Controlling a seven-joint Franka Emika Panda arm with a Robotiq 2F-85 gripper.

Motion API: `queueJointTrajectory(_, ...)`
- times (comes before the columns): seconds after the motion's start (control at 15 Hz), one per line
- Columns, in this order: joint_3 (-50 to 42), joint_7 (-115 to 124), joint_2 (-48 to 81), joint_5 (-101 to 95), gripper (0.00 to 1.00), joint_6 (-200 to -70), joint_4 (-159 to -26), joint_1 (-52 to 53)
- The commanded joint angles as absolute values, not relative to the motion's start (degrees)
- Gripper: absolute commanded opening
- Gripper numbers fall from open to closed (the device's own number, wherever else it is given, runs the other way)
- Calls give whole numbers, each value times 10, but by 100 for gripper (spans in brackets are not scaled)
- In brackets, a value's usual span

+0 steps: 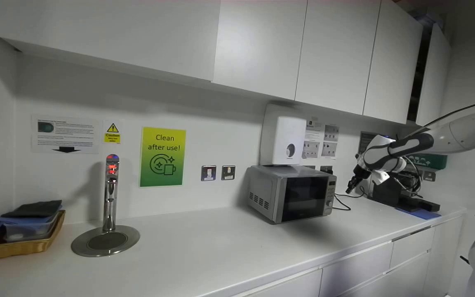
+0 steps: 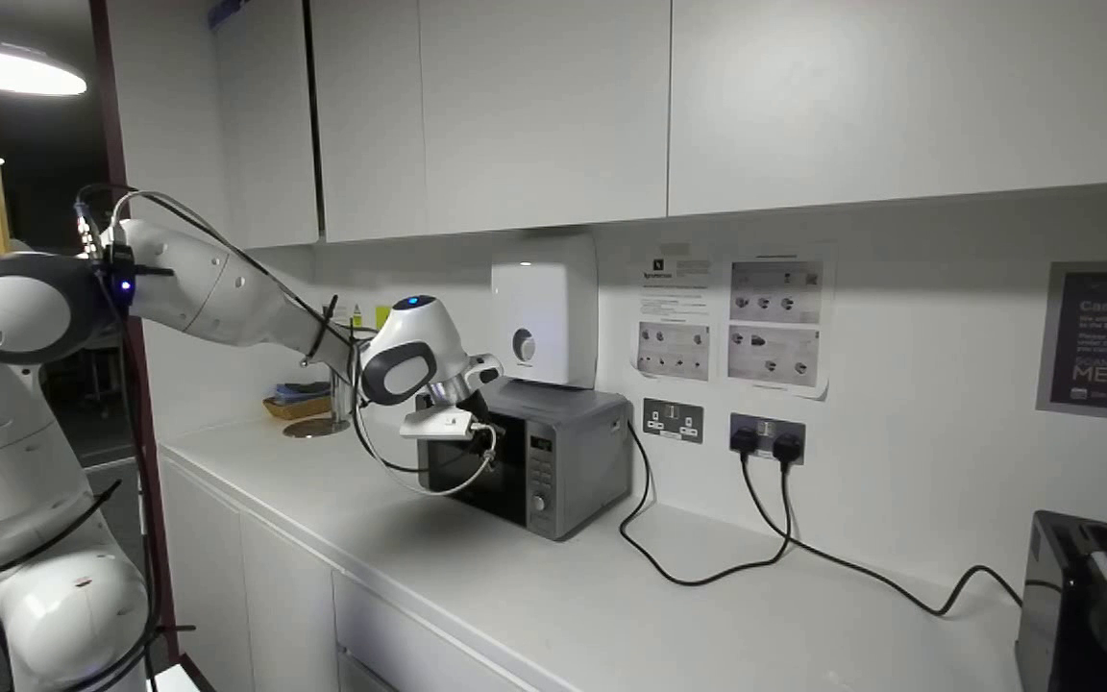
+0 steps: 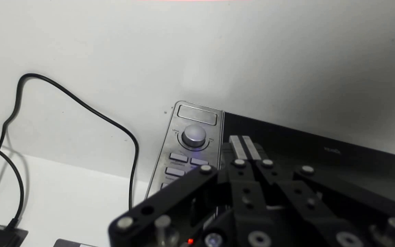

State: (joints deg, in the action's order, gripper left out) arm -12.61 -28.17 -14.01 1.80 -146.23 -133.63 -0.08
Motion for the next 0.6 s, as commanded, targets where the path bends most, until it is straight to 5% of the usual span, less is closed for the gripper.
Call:
queueJointTrajectory(0.0,-120,-278,-142,7,0,-1454,-1333,-15)
queueJointTrajectory(0.53,-126,-277,-130,-27,0,-1452,-1332,-43)
